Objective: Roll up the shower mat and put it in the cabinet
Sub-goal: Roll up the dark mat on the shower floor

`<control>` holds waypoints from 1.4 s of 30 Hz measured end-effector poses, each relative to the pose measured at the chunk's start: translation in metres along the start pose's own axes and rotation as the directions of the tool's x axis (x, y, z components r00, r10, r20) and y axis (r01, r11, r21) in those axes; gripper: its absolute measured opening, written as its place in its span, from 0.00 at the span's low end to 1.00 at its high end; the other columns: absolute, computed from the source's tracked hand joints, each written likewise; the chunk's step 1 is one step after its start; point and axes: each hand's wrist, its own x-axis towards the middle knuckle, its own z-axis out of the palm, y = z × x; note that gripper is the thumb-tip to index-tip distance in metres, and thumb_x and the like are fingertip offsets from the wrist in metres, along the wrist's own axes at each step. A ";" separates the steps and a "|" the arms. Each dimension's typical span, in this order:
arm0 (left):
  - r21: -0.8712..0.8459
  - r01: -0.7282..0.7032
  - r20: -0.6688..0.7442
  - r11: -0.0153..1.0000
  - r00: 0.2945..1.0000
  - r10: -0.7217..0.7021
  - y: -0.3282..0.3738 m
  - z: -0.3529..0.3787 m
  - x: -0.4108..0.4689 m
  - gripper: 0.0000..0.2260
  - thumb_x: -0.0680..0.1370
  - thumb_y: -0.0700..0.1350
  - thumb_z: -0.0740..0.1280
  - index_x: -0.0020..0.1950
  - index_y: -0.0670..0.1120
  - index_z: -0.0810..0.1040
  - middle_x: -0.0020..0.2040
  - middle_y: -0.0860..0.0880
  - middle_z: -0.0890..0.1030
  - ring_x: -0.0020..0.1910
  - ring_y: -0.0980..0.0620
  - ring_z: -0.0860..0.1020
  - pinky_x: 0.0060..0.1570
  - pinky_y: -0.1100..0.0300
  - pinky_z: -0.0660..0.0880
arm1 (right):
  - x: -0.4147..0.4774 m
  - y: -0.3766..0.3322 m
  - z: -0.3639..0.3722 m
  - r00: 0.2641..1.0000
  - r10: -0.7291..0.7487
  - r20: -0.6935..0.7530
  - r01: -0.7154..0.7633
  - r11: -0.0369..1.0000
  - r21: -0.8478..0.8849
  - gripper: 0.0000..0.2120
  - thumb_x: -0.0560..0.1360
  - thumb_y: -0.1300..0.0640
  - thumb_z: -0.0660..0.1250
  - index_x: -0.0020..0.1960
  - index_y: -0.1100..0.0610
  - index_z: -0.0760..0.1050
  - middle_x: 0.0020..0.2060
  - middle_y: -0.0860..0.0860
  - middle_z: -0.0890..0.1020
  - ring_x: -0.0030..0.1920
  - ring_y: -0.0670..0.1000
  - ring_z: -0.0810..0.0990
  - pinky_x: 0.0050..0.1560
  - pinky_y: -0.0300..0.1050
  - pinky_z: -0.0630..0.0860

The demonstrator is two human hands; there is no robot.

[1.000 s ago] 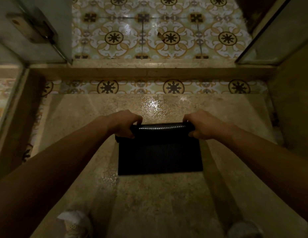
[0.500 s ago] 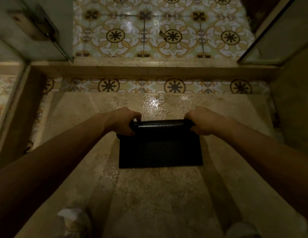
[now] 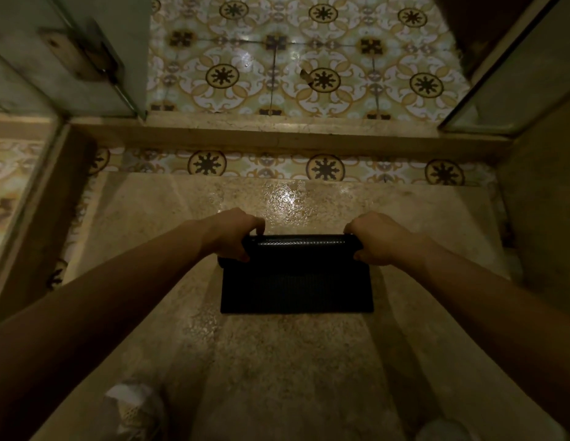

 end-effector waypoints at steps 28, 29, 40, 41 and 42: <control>0.122 -0.025 0.063 0.992 0.998 0.017 0.017 -0.006 -0.016 0.23 0.63 0.47 0.80 0.53 0.50 0.75 0.53 0.48 0.80 0.50 0.47 0.77 0.46 0.55 0.77 | -0.007 0.005 0.005 0.995 -0.093 0.033 0.092 0.995 0.045 0.27 0.65 0.51 0.78 0.63 0.50 0.76 0.53 0.51 0.80 0.53 0.51 0.77 0.44 0.39 0.67; 0.108 -0.030 0.085 0.994 0.996 0.021 0.017 -0.008 -0.016 0.22 0.63 0.46 0.80 0.53 0.50 0.76 0.54 0.48 0.80 0.50 0.48 0.77 0.46 0.55 0.77 | -0.008 0.006 0.005 0.995 -0.095 0.040 0.093 0.994 0.052 0.26 0.65 0.51 0.77 0.62 0.50 0.76 0.52 0.51 0.80 0.51 0.50 0.77 0.43 0.39 0.66; 0.026 -0.021 0.129 0.999 0.991 0.018 0.024 -0.013 -0.019 0.20 0.63 0.45 0.80 0.49 0.49 0.76 0.52 0.49 0.80 0.46 0.51 0.76 0.41 0.58 0.76 | -0.009 0.010 0.007 0.987 -0.099 0.123 0.076 0.981 0.179 0.28 0.67 0.53 0.77 0.66 0.49 0.75 0.53 0.47 0.80 0.43 0.43 0.72 0.38 0.36 0.66; 0.020 -0.018 0.152 1.000 0.988 0.014 0.023 -0.014 -0.018 0.19 0.63 0.45 0.80 0.49 0.49 0.76 0.52 0.49 0.80 0.44 0.52 0.77 0.40 0.58 0.76 | -0.009 0.009 0.005 0.985 -0.113 0.130 0.091 0.982 0.163 0.26 0.68 0.53 0.76 0.65 0.49 0.76 0.48 0.46 0.80 0.42 0.43 0.72 0.37 0.36 0.65; 0.011 -0.008 0.178 1.000 0.984 0.006 0.022 -0.015 -0.017 0.18 0.64 0.44 0.79 0.50 0.50 0.77 0.53 0.49 0.80 0.43 0.52 0.77 0.41 0.58 0.76 | -0.009 0.009 0.004 0.983 -0.122 0.140 0.099 0.982 0.159 0.25 0.69 0.54 0.75 0.65 0.49 0.76 0.43 0.43 0.77 0.41 0.43 0.72 0.35 0.36 0.65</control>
